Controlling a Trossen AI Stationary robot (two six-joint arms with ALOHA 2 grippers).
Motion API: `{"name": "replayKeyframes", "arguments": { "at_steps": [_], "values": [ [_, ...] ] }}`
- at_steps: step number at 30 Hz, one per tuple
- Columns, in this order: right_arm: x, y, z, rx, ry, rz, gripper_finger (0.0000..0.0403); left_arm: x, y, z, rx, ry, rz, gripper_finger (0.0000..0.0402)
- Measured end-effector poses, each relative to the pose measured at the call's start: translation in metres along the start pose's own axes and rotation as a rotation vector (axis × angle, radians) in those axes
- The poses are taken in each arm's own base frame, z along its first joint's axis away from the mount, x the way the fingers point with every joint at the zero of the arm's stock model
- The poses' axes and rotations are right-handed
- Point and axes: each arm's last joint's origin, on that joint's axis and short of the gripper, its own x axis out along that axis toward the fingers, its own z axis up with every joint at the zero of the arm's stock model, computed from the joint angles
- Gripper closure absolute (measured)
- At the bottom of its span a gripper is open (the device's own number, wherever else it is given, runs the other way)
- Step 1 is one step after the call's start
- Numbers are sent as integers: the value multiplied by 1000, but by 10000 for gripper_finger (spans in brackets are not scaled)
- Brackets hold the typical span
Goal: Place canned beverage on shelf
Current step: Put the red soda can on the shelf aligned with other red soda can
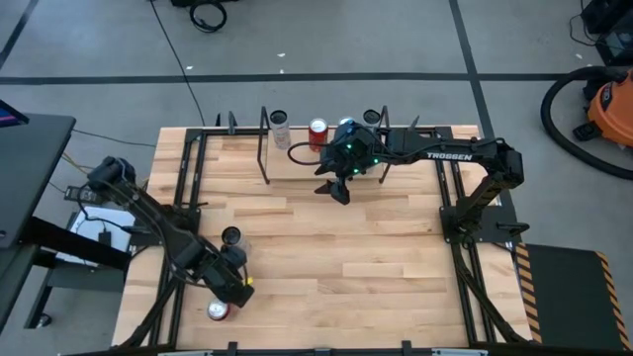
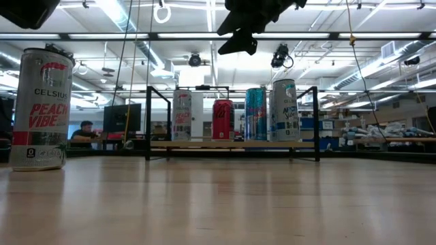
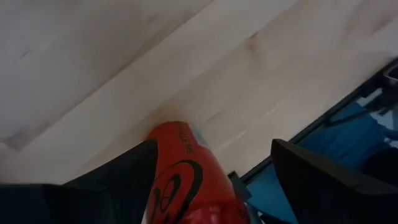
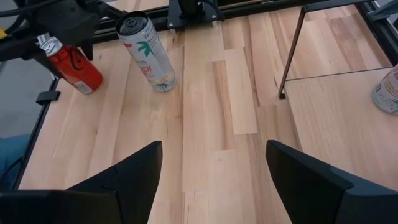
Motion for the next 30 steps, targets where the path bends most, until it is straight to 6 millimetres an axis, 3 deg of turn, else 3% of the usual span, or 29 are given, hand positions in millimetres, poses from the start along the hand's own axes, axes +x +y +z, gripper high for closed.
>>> {"name": "replayKeyframes", "arguments": {
  "at_steps": [14,30],
  "values": [
    [-1,0,6,-18,-64,1,108,-27,5,7,42,-13,-87,88],
    [-2,1,18,-51,-179,4,108,-29,13,9,6,-39,-12,88]
  ]
}}
